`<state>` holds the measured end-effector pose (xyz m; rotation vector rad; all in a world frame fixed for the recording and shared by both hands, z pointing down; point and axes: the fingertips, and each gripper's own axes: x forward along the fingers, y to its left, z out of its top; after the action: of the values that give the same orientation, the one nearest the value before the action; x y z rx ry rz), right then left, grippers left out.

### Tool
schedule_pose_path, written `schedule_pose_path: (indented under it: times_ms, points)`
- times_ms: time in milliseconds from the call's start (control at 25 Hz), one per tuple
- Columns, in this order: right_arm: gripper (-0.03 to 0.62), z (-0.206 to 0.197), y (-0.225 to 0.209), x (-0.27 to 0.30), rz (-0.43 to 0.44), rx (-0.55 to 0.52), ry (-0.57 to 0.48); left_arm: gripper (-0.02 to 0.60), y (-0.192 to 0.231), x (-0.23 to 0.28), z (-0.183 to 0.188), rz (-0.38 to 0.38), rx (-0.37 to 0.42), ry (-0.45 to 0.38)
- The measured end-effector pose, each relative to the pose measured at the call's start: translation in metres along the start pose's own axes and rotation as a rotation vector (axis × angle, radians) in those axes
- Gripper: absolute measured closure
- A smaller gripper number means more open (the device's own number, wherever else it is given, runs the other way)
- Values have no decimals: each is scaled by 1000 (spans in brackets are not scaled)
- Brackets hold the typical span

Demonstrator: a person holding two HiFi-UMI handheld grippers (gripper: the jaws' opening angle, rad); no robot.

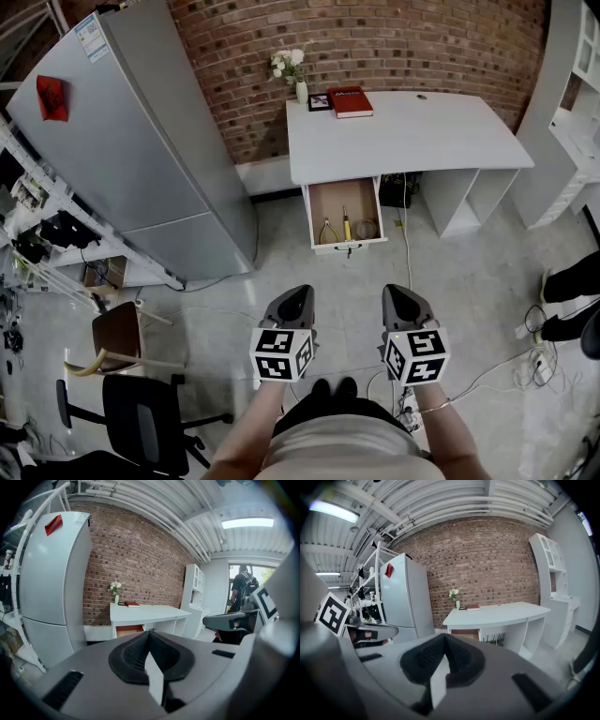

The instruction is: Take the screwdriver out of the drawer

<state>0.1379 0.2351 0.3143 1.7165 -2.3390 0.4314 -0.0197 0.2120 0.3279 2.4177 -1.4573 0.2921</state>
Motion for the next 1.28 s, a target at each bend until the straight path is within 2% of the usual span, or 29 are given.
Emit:
schedule_pose_path:
  times_ms: [480,840,1080,1280]
  points:
    - [592,0,-13,2,-14,32,-14,589,-2,5,-1,30,2,-3]
    - [589,-7,-26,10,-30,-1,45,589,-13,12,2,31,-28,-7]
    - [562,-9,-32,13,-46,18,63,589,-13,14,-2,35,-21,10]
    - [514,-14,-43,14,-70,34,76,589,-14,16,-8,44,-22,25]
